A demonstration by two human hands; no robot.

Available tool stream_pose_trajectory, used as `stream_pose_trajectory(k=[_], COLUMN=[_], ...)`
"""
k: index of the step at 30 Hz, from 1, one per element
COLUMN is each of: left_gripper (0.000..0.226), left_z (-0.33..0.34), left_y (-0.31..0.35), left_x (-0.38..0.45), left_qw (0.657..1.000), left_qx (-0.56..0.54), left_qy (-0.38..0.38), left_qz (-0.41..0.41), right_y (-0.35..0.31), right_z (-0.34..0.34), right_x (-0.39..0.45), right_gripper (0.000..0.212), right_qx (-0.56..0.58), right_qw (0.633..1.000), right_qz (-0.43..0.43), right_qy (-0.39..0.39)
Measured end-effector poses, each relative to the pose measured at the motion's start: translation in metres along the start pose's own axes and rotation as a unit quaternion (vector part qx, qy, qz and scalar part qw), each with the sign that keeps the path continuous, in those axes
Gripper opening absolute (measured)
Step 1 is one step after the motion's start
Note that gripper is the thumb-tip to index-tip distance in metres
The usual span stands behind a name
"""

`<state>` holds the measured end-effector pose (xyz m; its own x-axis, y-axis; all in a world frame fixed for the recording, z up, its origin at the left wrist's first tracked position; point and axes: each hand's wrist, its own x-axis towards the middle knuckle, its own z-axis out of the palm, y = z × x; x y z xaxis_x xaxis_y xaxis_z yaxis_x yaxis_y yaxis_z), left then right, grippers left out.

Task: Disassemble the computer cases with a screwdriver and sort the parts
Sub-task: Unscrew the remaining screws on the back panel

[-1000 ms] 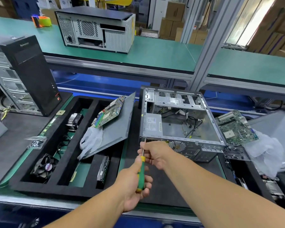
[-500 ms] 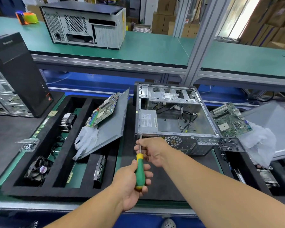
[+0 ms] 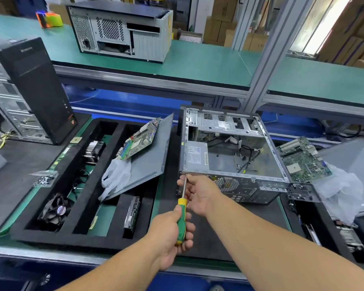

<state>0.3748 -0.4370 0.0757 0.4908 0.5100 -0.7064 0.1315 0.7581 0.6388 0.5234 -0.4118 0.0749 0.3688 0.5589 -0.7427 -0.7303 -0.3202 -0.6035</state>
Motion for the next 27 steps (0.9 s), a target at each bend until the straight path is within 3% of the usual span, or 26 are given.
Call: stream_pose_trajectory(k=[13, 23, 27], left_gripper=[0.045, 0.038, 0.036], left_z=[-0.003, -0.003, 0.003], left_y=[-0.001, -0.010, -0.008], left_x=[-0.002, -0.003, -0.001], left_qw=[1.000, 0.994, 0.992], left_qx=[0.028, 0.107, 0.119], left_qy=[0.007, -0.019, -0.038], left_qz=[-0.002, 0.007, 0.027], right_y=[0.007, 0.014, 0.013], right_z=[0.003, -0.041, -0.069], right_x=[0.003, 0.007, 0.002], right_gripper=[0.014, 0.015, 0.005], right_qx=[0.028, 0.133, 0.170], right_qw=[0.999, 0.984, 0.979], right_qz=[-0.014, -0.084, -0.106], right_qy=[-0.017, 0.086, 0.038])
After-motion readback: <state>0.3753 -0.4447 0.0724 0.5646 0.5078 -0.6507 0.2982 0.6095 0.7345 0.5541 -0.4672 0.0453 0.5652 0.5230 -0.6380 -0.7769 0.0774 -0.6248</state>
